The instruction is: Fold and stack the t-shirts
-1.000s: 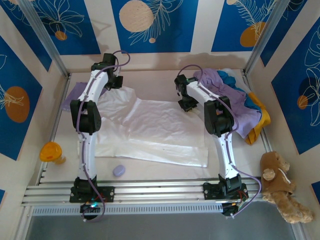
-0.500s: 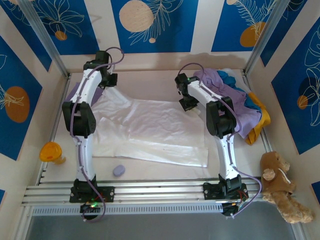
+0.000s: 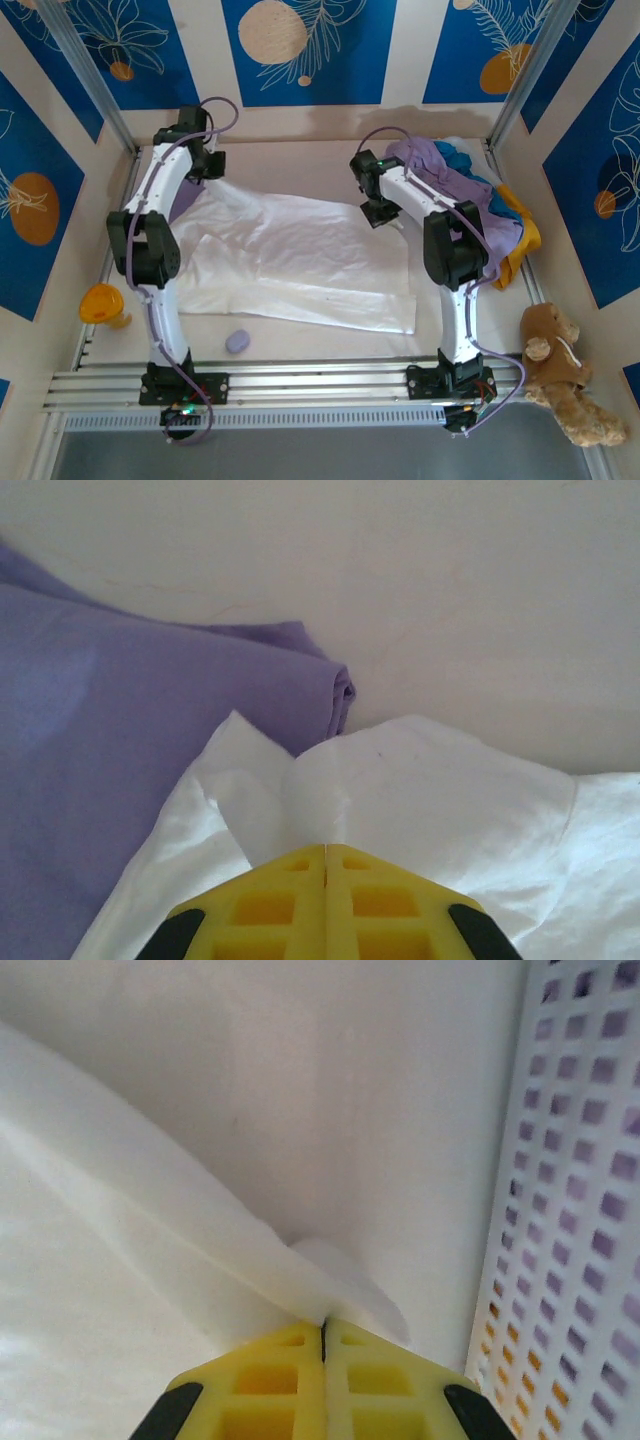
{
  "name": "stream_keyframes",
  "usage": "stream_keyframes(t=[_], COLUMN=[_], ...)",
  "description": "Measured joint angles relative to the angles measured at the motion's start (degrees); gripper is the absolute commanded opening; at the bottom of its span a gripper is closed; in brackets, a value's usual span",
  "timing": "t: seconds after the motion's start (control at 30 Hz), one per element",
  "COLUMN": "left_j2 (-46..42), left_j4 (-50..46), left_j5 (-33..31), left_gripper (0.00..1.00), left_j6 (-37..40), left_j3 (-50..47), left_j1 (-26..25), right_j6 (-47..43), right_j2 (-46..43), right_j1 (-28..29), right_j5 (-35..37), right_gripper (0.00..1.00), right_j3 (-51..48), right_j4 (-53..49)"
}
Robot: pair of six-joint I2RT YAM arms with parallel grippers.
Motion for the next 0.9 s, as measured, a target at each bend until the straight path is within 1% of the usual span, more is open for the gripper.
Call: stream_keyframes(t=[0.1, 0.27, 0.37, 0.4, 0.43, 0.47, 0.53, 0.67, 0.77, 0.9], left_j2=[-3.4, -7.1, -9.9, -11.0, -11.7, -12.5, -13.6, -14.9, -16.0, -19.5], left_j4=[0.4, 0.9, 1.5, 1.6, 1.7, 1.9, 2.3, 2.6, 2.6, 2.6], left_j5=[0.1, 1.4, 2.0, 2.3, 2.6, 3.0, 3.5, 4.3, 4.5, 4.5], left_gripper=[0.0, 0.0, 0.0, 0.0, 0.0, 0.0, 0.0, 0.0, 0.0, 0.0], left_j6=[-0.1, -1.0, -1.6, -1.8, -2.1, -2.5, -3.0, -4.0, -4.5, -4.7], left_j3=[-4.5, -9.0, -13.6, -15.3, -16.9, -18.6, -21.6, -26.2, -28.1, -30.9], left_j1=[0.6, 2.0, 2.3, 2.3, 2.3, 2.3, 2.3, 2.3, 2.3, 2.4], right_j6=[0.7, 2.7, 5.1, 6.2, 7.3, 8.6, 10.9, 15.0, 18.2, 21.8], right_j2=[-2.4, -6.3, -8.0, -8.5, -8.8, -9.3, -10.6, -15.0, -19.1, -25.7], right_j1=[1.3, 3.5, 5.0, 5.5, 6.0, 6.6, 7.5, 8.7, 8.5, 6.1], right_j5=[0.3, 0.8, -0.1, -1.0, -1.4, -2.1, -3.4, -6.2, -7.9, -11.9], right_gripper=[0.0, 0.0, 0.0, 0.02, 0.06, 0.12, 0.16, 0.32, 0.36, 0.36], right_j3=[-3.3, -7.8, -9.9, -10.5, -11.1, -11.8, -13.7, -18.3, -21.1, -26.4], right_j4=[0.0, -0.4, -1.7, -2.4, -3.0, -3.8, -4.7, -6.4, -7.1, -6.1])
